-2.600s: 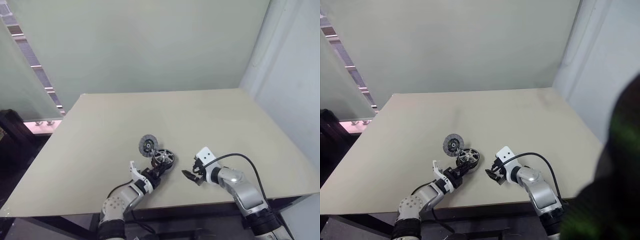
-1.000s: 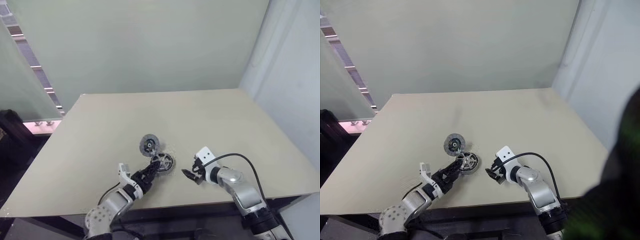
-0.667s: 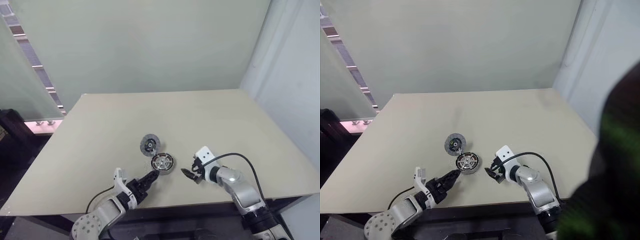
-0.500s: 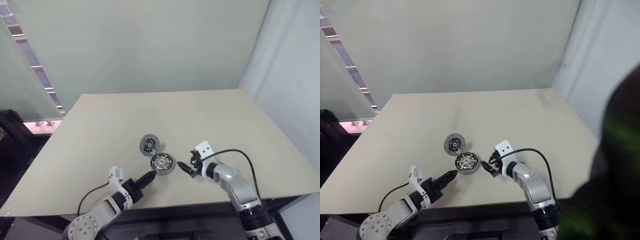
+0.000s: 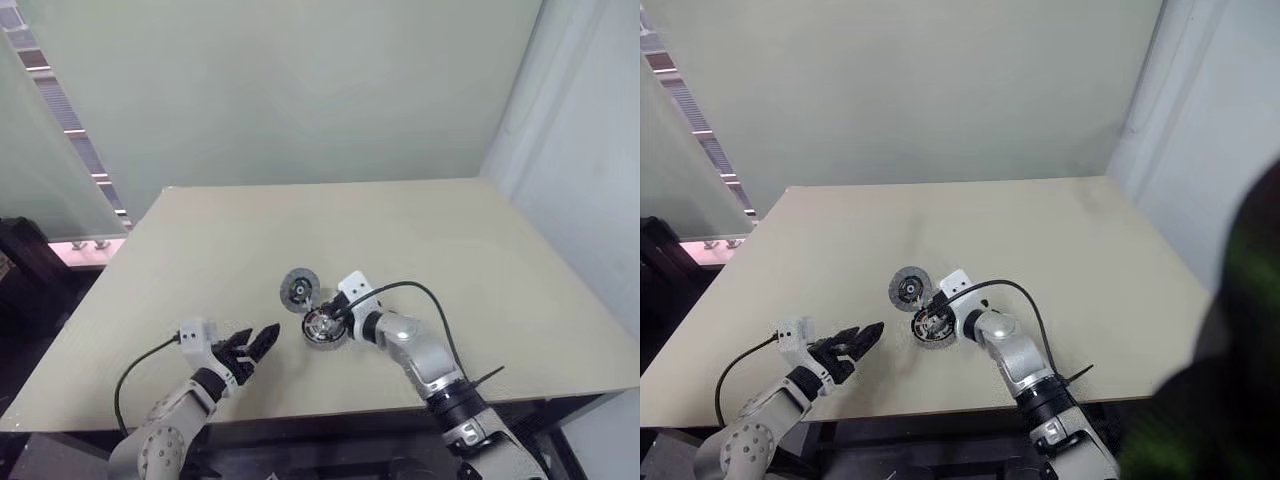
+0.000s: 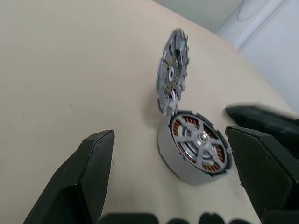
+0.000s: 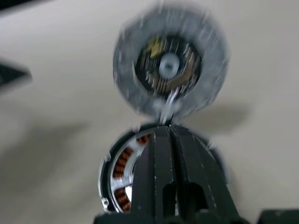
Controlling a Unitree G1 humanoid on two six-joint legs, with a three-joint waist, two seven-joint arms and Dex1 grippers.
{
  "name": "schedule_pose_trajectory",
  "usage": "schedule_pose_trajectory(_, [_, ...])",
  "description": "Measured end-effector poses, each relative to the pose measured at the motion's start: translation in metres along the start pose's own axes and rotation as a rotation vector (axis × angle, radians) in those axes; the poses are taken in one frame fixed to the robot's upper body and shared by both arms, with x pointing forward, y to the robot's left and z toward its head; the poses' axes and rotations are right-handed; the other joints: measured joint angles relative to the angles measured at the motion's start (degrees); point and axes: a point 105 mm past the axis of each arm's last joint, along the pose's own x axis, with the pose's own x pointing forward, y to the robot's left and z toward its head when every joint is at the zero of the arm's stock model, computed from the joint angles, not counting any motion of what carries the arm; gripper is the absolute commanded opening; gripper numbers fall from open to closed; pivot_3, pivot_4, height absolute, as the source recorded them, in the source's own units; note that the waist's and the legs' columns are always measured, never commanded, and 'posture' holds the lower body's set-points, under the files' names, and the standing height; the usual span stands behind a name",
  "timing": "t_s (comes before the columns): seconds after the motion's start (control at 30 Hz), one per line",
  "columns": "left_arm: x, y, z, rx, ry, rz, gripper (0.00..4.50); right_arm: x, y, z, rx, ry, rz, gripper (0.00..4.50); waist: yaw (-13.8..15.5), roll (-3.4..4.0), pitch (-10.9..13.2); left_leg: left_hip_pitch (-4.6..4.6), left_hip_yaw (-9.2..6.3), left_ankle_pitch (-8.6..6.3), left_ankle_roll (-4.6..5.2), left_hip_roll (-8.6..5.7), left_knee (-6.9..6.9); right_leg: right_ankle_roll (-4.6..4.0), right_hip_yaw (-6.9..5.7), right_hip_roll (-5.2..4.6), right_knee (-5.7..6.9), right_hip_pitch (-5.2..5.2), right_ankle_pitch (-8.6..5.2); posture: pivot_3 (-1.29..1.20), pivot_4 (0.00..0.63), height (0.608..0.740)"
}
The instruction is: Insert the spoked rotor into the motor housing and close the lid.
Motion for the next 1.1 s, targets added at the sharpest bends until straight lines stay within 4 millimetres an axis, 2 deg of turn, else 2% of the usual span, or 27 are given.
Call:
schedule_pose_trajectory(0.07, [0.0, 0.0, 0.001, 0.008, -0.005, 0.003, 4.09, 0.006, 0.0, -0.014, -0.012, 0.053, 0.0, 0.03, -0.01, 0.0, 0.0, 0.01, -0.01, 0.0, 0.0, 0.0, -0.01, -0.01, -0.01, 0.0, 0.0, 0.0, 0.01, 0.0, 0.0, 0.74])
schedule_pose_trajectory(0.23, [0.0, 0.001, 0.001, 0.018, -0.012, 0.011, 4.09, 0.012, 0.001, -0.017, -0.052, 0.04, 0.014, 0.03, -0.11, 0.03, -0.05, 0.39, 0.06, 0.01, 0.0, 0.15, -0.03, -0.13, -0.03, 0.08, 0.05, 0.28, -0.06, 0.0, 0.0, 0.74])
schedule_pose_trajectory(0.4, [-0.002, 0.002, -0.003, 0.009, -0.01, 0.023, 4.09, 0.006, -0.001, -0.015, -0.034, 0.013, 0.019, 0.03, -0.03, 0.03, -0.03, 0.29, 0.06, 0.02, -0.01, 0.18, 0.0, -0.13, -0.04, 0.12, 0.08, 0.2, -0.05, 0.0, 0.0, 0.74])
schedule_pose_trajectory(0.43, [-0.002, 0.002, -0.003, 0.007, -0.01, 0.024, 4.09, 0.004, -0.003, -0.013, -0.041, 0.007, 0.021, 0.19, -0.05, 0.03, -0.03, 0.23, 0.06, 0.02, -0.01, 0.17, 0.01, -0.1, -0.03, 0.12, 0.08, 0.15, -0.04, 0.0, 0.0, 0.74])
schedule_pose_trajectory(0.53, [-0.001, 0.003, -0.007, -0.015, 0.009, 0.031, 3.47, -0.01, -0.011, 0.006, -0.115, -0.016, 0.043, 0.93, -0.01, 0.03, -0.03, 0.17, 0.02, 0.01, -0.01, 0.14, 0.0, 0.0, -0.03, 0.1, 0.07, 0.11, 0.02, 0.0, 0.0, 0.74])
schedule_pose_trajectory(0.63, [-0.001, 0.002, -0.011, -0.049, 0.039, 0.028, 2.44, -0.023, -0.015, 0.018, -0.225, 0.005, 0.077, 1.98, -0.02, 0.02, -0.04, 0.15, -0.01, 0.0, -0.01, 0.14, -0.03, 0.0, -0.07, 0.1, 0.07, 0.08, 0.02, 0.0, 0.0, 0.74])
schedule_pose_trajectory(0.8, [0.001, -0.001, -0.016, -0.098, 0.076, 0.025, 0.68, -0.042, -0.014, 0.018, -0.364, 0.1, 0.155, 3.71, -0.02, 0.02, -0.03, 0.16, 0.0, 0.0, -0.02, 0.16, -0.04, -0.01, -0.1, 0.1, 0.06, 0.07, 0.01, 0.0, 0.0, 0.74])
schedule_pose_trajectory(0.87, [0.004, -0.001, -0.018, -0.126, 0.094, 0.031, 0.04, -0.048, -0.012, 0.017, -0.438, 0.141, 0.196, 3.73, -0.02, 0.01, -0.03, 0.15, 0.01, 0.0, -0.02, 0.15, -0.02, 0.0, -0.1, 0.09, 0.06, 0.08, 0.01, 0.0, 0.0, 0.74])
schedule_pose_trajectory(1.1, [0.005, 0.009, -0.032, -0.207, 0.197, 0.111, 0.04, -0.062, -0.004, 0.012, -0.754, 0.313, 0.349, 3.73, -0.01, -0.03, -0.03, 0.16, 0.0, 0.0, -0.02, 0.16, -0.01, 0.01, -0.14, 0.08, 0.05, 0.08, 0.02, 0.0, 0.0, 0.74])
